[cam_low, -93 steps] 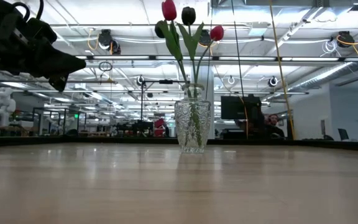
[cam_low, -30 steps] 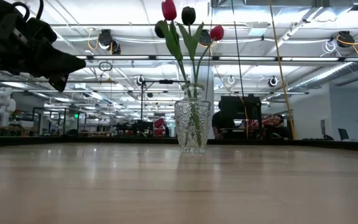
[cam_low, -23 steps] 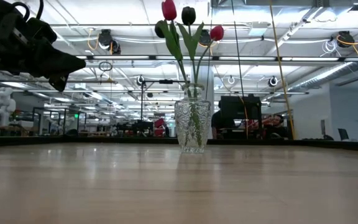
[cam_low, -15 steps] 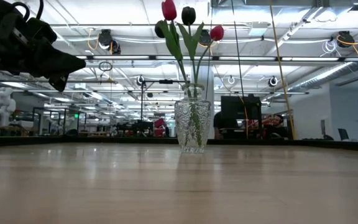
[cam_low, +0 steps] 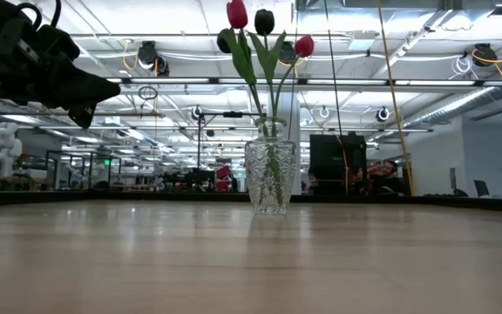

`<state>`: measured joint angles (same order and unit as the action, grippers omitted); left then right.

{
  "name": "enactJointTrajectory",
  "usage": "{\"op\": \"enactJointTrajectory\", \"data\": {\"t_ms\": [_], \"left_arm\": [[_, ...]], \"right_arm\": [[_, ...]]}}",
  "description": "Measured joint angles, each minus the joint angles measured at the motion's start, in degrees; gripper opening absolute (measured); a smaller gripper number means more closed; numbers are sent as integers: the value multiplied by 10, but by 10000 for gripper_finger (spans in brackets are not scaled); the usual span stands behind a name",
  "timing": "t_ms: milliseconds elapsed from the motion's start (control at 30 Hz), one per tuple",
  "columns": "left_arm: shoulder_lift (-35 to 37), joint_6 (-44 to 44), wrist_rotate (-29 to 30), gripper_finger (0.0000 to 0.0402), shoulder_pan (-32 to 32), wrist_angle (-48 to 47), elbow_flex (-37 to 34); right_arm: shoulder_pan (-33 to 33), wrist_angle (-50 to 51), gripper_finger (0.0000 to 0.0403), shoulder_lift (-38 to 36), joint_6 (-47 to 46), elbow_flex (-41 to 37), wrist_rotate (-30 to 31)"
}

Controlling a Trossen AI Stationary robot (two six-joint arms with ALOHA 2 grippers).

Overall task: Sort flowers into vase by color
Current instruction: Put the yellow flower into the green vase

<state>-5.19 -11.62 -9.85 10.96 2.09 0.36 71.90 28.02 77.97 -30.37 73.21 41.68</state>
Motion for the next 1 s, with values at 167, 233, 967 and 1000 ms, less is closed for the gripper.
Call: {"op": "enactJointTrajectory", "data": {"t_ms": [167, 233, 967, 1000], "left_arm": [[0, 0, 0, 31, 0, 0, 0], [0, 0, 0, 31, 0, 0, 0], [0, 0, 3, 31, 0, 0, 0], [0, 0, 3, 31, 0, 0, 0]], "right_arm": [[0, 6, 27, 0, 9, 0, 0], [0, 20, 32, 0, 10, 0, -1], [-2, 90, 9, 0, 9, 0, 3], [-2, 90, 10, 0, 9, 0, 4]]}}
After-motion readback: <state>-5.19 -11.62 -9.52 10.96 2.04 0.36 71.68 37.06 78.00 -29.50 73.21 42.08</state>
